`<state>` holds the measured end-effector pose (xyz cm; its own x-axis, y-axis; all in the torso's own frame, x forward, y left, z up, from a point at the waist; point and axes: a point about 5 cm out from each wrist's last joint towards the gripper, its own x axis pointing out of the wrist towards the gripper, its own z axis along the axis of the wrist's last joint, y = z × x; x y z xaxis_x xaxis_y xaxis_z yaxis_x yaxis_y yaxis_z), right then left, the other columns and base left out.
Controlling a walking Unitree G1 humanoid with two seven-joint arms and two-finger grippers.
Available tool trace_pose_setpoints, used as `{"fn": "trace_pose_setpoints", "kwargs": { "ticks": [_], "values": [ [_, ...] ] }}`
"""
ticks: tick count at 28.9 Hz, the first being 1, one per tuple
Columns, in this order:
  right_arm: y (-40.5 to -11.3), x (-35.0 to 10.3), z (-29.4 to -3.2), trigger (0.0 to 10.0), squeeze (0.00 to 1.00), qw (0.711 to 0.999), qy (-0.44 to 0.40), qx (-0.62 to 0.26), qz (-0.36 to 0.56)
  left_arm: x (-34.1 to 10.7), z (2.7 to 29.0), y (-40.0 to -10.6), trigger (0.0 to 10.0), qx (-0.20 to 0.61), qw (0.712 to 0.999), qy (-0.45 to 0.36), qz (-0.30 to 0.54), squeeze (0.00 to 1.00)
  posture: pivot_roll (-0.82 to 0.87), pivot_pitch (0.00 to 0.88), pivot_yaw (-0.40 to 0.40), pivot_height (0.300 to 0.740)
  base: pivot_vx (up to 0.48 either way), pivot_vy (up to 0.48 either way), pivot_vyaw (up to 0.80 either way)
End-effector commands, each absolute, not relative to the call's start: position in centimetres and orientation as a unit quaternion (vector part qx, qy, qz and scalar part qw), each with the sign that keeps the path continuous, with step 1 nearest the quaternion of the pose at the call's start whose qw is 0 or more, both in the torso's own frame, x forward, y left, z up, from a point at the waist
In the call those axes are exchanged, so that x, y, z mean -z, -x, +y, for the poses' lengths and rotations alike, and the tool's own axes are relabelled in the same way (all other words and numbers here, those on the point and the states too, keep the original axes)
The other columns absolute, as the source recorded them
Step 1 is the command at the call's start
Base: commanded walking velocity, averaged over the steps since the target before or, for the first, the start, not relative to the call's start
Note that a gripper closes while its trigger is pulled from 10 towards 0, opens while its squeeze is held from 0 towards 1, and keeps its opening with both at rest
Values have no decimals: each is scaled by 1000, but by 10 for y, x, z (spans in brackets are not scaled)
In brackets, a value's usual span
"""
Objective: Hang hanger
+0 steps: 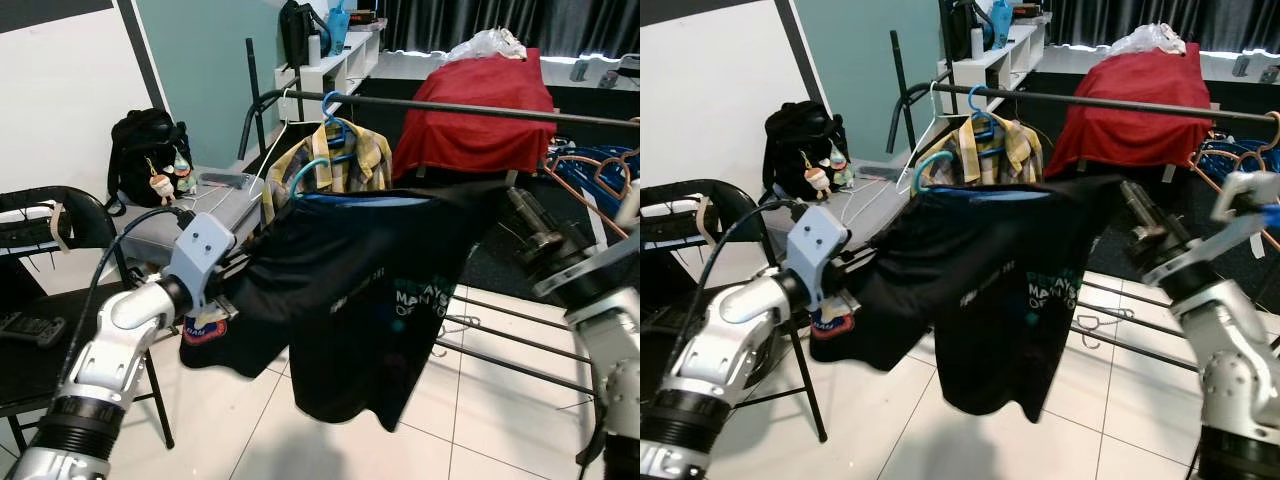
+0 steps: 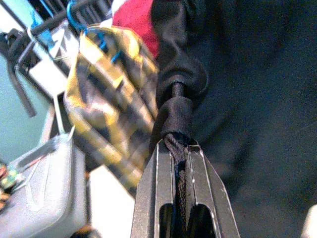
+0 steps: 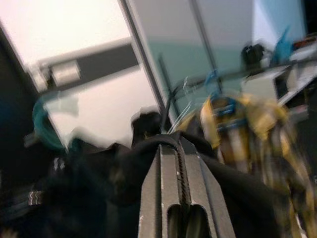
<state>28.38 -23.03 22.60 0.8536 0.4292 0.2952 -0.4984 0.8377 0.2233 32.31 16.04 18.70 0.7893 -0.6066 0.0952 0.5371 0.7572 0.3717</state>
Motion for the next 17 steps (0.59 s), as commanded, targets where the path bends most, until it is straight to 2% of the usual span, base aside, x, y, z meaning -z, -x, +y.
{"fn": "trace_pose_setpoints", "kwargs": {
  "ticks": [1, 2, 3, 4, 6, 13, 16, 17],
  "values": [
    [-283, -227, -223, 1451, 0, 949, -136, -258, -116, -191, 163, -322, 10000, 299, 934, -157, -114, 0, -112, 0, 42, 740, 0, 0, 0],
    [-282, -216, -208, 10000, 0, 946, -124, -286, -84, -194, 156, -322, 10000, 297, 937, -136, -124, 0, -112, 0, 42, 740, 0, 0, 0],
    [-282, -216, -208, 10000, 0, 946, -124, -286, -84, -194, 156, -322, 10000, 297, 937, -136, -124, 0, -112, 0, 42, 740, 0, 0, 0],
    [-280, -204, -194, 10000, 369, 941, -112, -317, -52, -197, 149, -324, 10000, 288, 941, -113, -136, 0, -111, 0, 39, 740, 0, 0, 0],
    [-275, -190, -178, 10000, 1000, 931, -100, -351, -8, -205, 141, -329, 10000, 262, 949, -60, -162, 0, -111, 0, 36, 740, 0, 0, 0],
    [-272, -187, -179, 10000, 1000, 926, -102, -364, 3, -211, 139, -334, 10000, 232, 956, -16, -181, 0, -112, 0, 36, 740, 0, 0, 0],
    [-283, -182, -209, 10000, 1000, 959, -102, -265, -12, -201, 147, -338, 10000, 203, 965, -47, -158, 0, -121, 0, 38, 740, 0, 0, 0],
    [-283, -182, -209, 10000, 1000, 959, -102, -265, -12, -201, 147, -338, 10000, 203, 965, -47, -158, 0, -121, 0, 38, 740, 0, 0, 0]
  ]
}}
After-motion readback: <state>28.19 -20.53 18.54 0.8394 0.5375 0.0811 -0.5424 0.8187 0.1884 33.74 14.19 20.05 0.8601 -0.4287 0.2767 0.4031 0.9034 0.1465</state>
